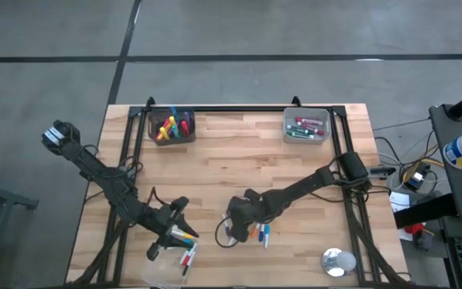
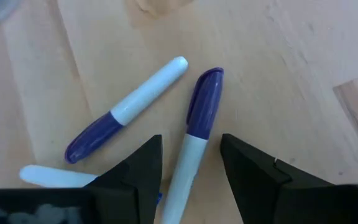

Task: Pick & Place Markers
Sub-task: Put the violet and white highlighter pen into the transparent bin

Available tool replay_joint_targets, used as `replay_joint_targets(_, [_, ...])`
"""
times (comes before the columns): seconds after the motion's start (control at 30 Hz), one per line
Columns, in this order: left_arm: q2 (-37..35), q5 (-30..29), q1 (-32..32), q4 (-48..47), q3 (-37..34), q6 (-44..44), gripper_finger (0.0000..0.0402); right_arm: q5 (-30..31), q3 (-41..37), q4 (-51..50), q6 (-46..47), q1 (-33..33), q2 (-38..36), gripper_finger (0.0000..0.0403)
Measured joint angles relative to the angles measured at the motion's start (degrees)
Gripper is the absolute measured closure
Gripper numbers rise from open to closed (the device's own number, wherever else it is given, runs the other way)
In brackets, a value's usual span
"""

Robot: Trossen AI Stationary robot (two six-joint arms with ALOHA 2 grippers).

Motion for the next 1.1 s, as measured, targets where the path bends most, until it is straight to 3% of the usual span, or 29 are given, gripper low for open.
replay_joint_targets(0.27, [0.0,-0.04,0.1,-0.18,0.0,0.65,0.0259,2.24,0.53,-2.84,-2.64,0.09,1.64,0.0322])
replay_joint_targets(0.43, [0.0,-4.0,0.14,-0.23,0.0,1.6,0.0259,4.26,0.65,-4.95,-7.53,0.11,0.54,0.0378])
replay_joint_targets(0.67, [0.0,-11.47,0.33,-3.02,0.02,3.92,0.0259,10.51,1.45,-12.27,-13.03,-0.33,-2.85,0.0369])
replay_joint_targets(0.87, [0.02,-18.88,0.42,-9.01,0.02,3.28,0.0259,13.03,2.11,-6.62,-16.69,0.85,-9.5,0.037])
replay_joint_targets(1.1, [0.13,-22.23,1.2,-10.12,0.02,3.24,0.0259,14.22,2.14,5.58,-23.28,2.96,-13.54,0.037])
